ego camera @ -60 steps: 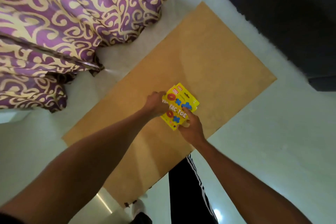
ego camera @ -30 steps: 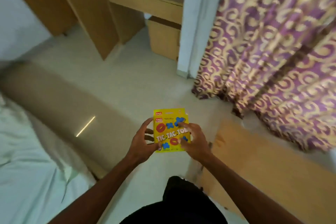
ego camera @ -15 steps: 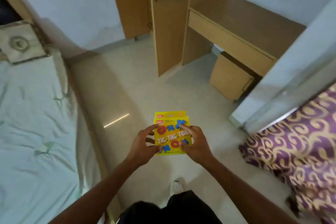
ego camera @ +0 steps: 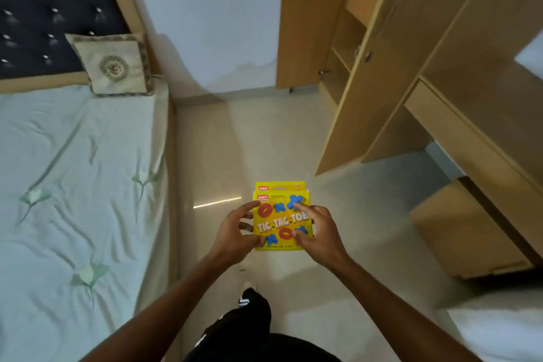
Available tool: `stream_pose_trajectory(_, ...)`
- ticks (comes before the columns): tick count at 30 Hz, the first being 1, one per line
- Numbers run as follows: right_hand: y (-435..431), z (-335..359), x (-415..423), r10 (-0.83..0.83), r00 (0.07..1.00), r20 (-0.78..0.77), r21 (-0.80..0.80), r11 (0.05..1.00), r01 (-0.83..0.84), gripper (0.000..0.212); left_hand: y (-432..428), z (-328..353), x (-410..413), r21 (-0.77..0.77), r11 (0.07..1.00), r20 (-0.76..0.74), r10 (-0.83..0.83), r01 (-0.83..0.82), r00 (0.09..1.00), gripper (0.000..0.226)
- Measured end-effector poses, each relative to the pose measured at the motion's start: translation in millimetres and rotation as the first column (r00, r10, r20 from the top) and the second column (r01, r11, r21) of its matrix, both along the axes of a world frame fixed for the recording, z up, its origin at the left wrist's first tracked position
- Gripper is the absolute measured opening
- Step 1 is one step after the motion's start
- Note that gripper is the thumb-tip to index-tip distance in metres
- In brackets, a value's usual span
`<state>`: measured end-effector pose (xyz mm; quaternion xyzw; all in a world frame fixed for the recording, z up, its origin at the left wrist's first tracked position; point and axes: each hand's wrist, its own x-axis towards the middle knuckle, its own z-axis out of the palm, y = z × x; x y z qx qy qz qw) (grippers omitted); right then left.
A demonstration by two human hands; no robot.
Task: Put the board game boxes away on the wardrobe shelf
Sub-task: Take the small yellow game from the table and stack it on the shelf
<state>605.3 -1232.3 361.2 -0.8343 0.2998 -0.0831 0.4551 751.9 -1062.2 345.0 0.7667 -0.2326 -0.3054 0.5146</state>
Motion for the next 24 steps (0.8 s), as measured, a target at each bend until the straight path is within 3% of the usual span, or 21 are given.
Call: stream_pose_trajectory(24, -363.8, 20.5, 582.5, 0.09, 0.994, 0.056, 0.029, 0.995, -0.091, 0.067, -348.4, 29.4, 558.0, 0.043, 0.993, 0.056, 0.111, -0.113, 0.992, 0.082)
